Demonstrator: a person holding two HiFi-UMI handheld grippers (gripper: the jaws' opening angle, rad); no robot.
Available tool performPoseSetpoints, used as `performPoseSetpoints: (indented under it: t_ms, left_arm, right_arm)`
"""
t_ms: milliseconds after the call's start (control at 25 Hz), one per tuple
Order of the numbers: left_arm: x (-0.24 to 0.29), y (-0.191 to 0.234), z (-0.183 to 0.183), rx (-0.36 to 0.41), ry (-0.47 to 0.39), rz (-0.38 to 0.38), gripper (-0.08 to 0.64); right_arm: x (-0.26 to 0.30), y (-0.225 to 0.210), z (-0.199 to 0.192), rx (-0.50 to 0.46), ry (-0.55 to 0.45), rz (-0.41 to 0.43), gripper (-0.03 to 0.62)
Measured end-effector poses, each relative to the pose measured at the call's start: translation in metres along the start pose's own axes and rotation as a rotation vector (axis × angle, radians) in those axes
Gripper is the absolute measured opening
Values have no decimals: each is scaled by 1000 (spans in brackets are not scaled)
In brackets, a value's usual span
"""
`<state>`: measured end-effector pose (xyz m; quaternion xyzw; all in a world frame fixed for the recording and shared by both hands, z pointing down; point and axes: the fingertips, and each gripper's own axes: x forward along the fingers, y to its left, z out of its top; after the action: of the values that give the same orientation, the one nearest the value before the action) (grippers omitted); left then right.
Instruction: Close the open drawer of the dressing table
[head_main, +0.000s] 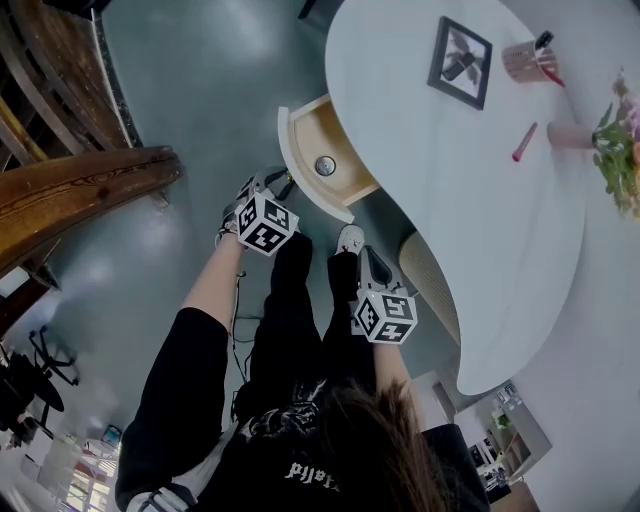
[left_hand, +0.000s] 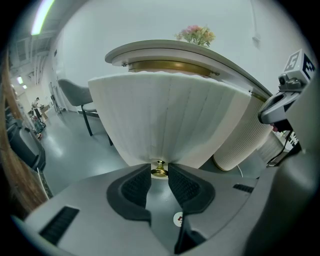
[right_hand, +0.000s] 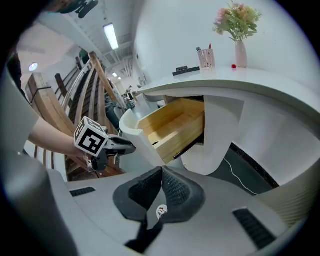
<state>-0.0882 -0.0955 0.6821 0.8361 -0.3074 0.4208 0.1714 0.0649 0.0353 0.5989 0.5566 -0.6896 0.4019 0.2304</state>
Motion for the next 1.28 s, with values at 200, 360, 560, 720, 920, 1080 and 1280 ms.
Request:
performPoseSetpoints:
  t_ms: [200, 360, 560, 720, 920, 1080, 1280]
  left_arm:
    - [3, -1, 5, -4, -5, 13, 120]
    - [6, -2, 8, -4, -6, 15, 118]
    - [10, -4, 14, 1, -9, 12, 120]
    - [14, -4, 18, 7, -12, 13, 120]
    - [18, -5, 24, 7, -16, 7, 120]
    - [20, -6, 27, 21, -21, 2, 120]
    - [23, -6, 30, 25, -17, 0, 120]
  right_arm:
    - [-2, -3, 2, 1, -17, -14, 26]
    - [-3, -4, 4, -3, -27, -15, 26]
    - [-3, -3, 4, -9, -20, -10, 26]
    - [-2, -3, 3, -22, -4, -19, 26]
    - [0, 0, 7, -46, 14, -13, 26]
    - [1, 4, 13, -50, 5, 2, 26]
    - [1, 8, 15, -50, 3, 16, 26]
